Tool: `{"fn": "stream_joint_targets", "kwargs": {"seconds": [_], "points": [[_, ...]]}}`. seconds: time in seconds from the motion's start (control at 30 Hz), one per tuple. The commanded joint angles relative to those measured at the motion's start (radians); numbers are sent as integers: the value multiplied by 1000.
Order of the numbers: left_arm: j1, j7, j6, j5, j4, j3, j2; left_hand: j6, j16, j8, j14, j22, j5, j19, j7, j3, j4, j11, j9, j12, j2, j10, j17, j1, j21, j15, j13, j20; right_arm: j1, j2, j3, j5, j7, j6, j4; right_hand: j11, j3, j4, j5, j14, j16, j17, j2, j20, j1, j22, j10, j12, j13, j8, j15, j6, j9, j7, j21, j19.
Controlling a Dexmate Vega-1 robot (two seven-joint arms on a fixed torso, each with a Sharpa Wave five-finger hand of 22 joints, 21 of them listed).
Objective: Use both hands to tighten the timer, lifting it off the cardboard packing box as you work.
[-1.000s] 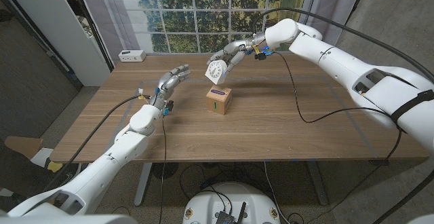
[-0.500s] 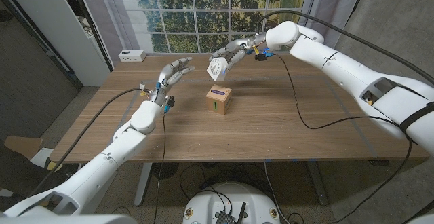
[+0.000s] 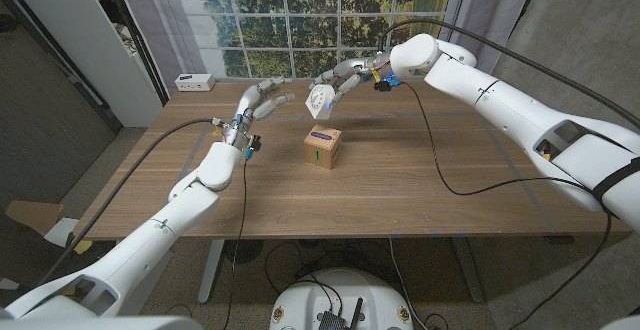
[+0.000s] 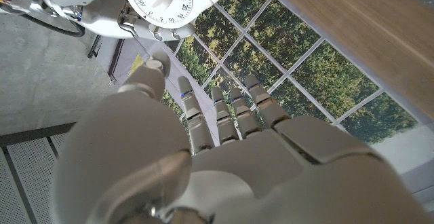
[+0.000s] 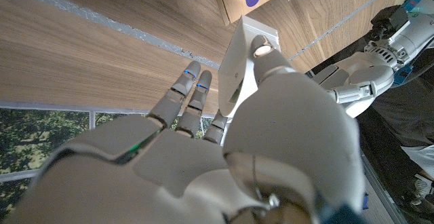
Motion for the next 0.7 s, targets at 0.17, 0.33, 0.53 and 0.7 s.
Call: {"fn": "stream_joint_targets", "kwargs": {"seconds": [0.17, 0.33, 0.53, 0.7], "points": [[-39, 46, -9, 118, 26, 26, -8, 48, 6, 20, 10, 2, 10, -5, -3, -14, -1, -7, 14, 12, 3, 21, 5, 46, 1, -42, 8, -9, 1, 34, 20, 126, 34, -3, 59, 82, -5, 0, -4, 9, 10, 8, 5, -3, -7, 2, 79, 11, 61, -2, -142, 6, 7, 7, 3, 13], [-38, 38, 1, 116, 20, 27, -1, 93, 6, 39, 12, 2, 12, -4, 8, -26, 3, -6, 23, 14, 5, 21, 5, 64, 2, -44, 11, -11, 2, 42, 26, 161, 43, 0, 78, 78, -7, -3, -6, 4, 11, 11, 5, -5, -5, 2, 79, 13, 66, -2, -149, 7, 9, 5, 1, 13], [-39, 20, 10, 101, 22, 31, 2, 111, 6, 46, 12, 2, 13, -4, 22, -37, 6, -7, 30, 15, 5, 21, 5, 72, 3, -45, 13, -12, 5, 45, 24, 174, 42, 7, 84, 79, -8, -5, -8, 0, 11, 14, 7, -6, -5, 2, 78, 14, 71, -3, -152, 8, 11, 7, -1, 12], [-44, 5, 15, 89, 26, 37, 2, 118, 5, 51, 8, 2, 11, -6, 41, -70, 22, -2, 43, 15, -8, 17, 6, 58, 3, -48, 18, -14, 6, 44, 22, 175, 37, 9, 82, 85, -9, -5, -9, 1, 11, 14, 7, -6, -6, 2, 78, 16, 74, -4, -151, 8, 12, 8, -1, 12]]}}
